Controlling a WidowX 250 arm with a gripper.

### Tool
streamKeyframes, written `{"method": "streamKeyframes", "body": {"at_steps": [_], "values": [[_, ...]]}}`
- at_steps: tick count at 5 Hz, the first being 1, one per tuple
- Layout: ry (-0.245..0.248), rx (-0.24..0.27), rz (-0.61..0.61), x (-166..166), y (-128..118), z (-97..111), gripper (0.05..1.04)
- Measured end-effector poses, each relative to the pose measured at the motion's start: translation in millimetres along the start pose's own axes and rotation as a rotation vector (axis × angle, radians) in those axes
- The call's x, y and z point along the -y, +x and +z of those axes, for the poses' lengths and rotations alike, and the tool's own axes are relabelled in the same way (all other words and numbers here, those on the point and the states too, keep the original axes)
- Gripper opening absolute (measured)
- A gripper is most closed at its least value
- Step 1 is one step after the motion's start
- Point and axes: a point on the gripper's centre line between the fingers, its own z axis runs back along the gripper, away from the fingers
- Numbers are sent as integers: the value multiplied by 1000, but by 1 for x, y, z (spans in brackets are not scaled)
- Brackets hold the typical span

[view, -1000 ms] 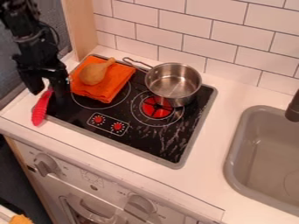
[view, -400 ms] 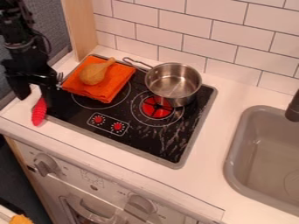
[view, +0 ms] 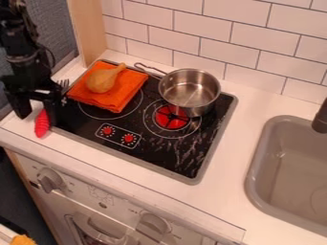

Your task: Moved the fork to the bottom right corner of the burner

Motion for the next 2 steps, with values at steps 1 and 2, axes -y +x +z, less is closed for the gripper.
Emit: {"method": "streamKeyframes", "body": {"at_steps": [1,2], "values": [[5,4,-19,4,9,-2,943],[-1,10,-9,6,8,-2,691]]}}
